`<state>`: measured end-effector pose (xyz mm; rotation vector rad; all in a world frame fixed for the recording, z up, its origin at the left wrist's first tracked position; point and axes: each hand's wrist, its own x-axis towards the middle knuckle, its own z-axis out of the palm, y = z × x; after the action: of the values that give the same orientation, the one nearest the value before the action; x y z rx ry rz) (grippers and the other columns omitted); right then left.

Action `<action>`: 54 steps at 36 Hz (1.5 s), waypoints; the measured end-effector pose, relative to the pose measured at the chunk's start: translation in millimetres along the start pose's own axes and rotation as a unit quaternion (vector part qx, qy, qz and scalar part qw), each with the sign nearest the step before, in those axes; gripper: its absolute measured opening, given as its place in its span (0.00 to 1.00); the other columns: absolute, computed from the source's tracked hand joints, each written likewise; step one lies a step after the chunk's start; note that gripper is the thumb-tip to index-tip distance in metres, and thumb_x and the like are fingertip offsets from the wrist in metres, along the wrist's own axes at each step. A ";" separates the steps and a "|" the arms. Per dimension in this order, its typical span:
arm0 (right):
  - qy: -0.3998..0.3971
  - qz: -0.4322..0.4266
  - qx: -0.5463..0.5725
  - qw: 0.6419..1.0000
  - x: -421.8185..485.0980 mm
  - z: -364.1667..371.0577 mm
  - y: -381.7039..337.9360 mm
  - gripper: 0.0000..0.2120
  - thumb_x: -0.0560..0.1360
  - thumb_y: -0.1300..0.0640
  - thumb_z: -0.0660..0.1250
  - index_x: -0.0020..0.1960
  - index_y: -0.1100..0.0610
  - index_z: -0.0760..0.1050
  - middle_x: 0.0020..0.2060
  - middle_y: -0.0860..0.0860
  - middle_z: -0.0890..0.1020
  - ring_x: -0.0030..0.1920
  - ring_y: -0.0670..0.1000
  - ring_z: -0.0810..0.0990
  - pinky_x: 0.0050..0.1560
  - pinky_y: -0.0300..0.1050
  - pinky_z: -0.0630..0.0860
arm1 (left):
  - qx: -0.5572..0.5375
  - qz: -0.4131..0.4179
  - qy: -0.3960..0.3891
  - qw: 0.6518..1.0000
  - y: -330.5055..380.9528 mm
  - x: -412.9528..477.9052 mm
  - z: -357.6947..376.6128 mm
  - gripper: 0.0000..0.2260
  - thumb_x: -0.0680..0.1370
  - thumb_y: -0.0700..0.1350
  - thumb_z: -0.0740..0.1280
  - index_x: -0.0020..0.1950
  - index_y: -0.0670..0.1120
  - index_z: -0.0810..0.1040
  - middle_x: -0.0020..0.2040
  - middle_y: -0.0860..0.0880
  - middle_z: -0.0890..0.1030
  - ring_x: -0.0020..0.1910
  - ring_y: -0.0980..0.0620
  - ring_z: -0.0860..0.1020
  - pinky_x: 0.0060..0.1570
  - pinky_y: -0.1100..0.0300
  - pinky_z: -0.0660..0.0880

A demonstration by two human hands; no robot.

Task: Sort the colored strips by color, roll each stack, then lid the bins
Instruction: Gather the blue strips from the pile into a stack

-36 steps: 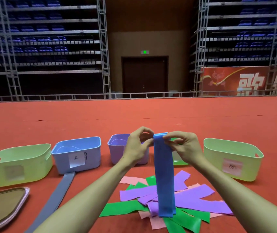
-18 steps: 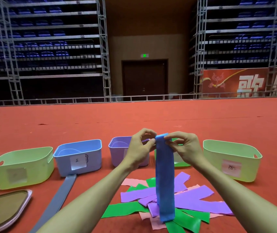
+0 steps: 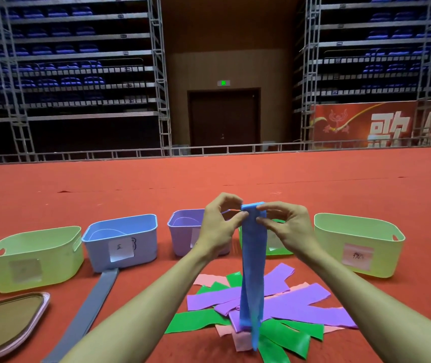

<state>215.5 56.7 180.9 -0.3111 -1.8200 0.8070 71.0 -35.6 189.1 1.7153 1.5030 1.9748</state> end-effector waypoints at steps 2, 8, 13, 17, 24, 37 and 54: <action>0.012 -0.005 -0.003 1.000 0.9 1.7 -0.1 0.14 0.66 0.71 0.75 0.43 0.53 0.82 0.38 0.46 0.84 0.36 0.38 0.81 0.42 0.33 0.77 | -0.010 -0.005 0.002 1.000 -1.2 -0.2 0.4 0.11 0.72 0.32 0.70 0.48 0.47 0.76 0.46 0.47 0.81 0.44 0.59 0.79 0.48 0.61 0.77; 0.015 -0.003 -0.012 1.000 1.6 8.8 -1.0 0.18 0.66 0.70 0.75 0.41 0.47 0.80 0.37 0.42 0.83 0.32 0.37 0.80 0.37 0.32 0.76 | -0.035 -0.068 -0.034 0.996 -15.5 -17.8 4.0 0.21 0.75 0.34 0.68 0.59 0.55 0.68 0.50 0.47 0.80 0.43 0.59 0.78 0.44 0.62 0.75; 0.027 0.008 0.008 1.000 5.4 8.2 -3.0 0.16 0.67 0.72 0.73 0.42 0.50 0.81 0.36 0.42 0.83 0.33 0.37 0.80 0.36 0.32 0.76 | -0.019 -0.101 -0.077 0.992 -35.2 -46.0 9.7 0.28 0.75 0.35 0.67 0.63 0.63 0.62 0.42 0.42 0.81 0.38 0.56 0.78 0.40 0.60 0.75; 0.036 0.026 0.011 0.999 10.7 7.1 -2.7 0.15 0.68 0.72 0.72 0.43 0.52 0.81 0.28 0.39 0.82 0.30 0.39 0.80 0.35 0.40 0.79 | -0.006 -0.120 -0.088 0.989 -47.1 -68.4 10.8 0.33 0.74 0.35 0.69 0.65 0.66 0.59 0.48 0.49 0.81 0.42 0.60 0.79 0.40 0.66 0.75; 0.068 0.039 -0.007 0.997 23.5 7.0 -1.5 0.15 0.68 0.69 0.74 0.41 0.48 0.81 0.29 0.40 0.82 0.28 0.45 0.78 0.36 0.51 0.79 | 0.030 -0.117 -0.119 0.985 -65.3 -99.0 10.0 0.39 0.72 0.34 0.69 0.67 0.69 0.55 0.54 0.53 0.79 0.44 0.57 0.78 0.49 0.59 0.77; 0.099 0.124 -0.035 0.987 32.6 19.6 40.5 0.11 0.67 0.68 0.74 0.46 0.56 0.82 0.37 0.53 0.82 0.31 0.49 0.77 0.34 0.46 0.81 | -0.040 -0.206 -0.173 0.962 -88.1 -145.8 -19.7 0.31 0.73 0.32 0.68 0.67 0.61 0.65 0.39 0.49 0.74 0.31 0.54 0.73 0.38 0.63 0.72; 0.133 0.272 -0.086 0.949 -85.2 46.8 158.8 0.10 0.68 0.67 0.74 0.47 0.58 0.82 0.42 0.57 0.84 0.37 0.58 0.83 0.39 0.49 0.83 | 0.199 -0.303 -0.271 0.892 -130.0 -167.1 -69.7 0.30 0.70 0.37 0.73 0.68 0.52 0.65 0.36 0.48 0.77 0.30 0.56 0.73 0.35 0.61 0.72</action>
<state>181.2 108.2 5.2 -1.0194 -1.5627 0.9272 10.5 -119.2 -8.5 1.4656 1.9571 0.8356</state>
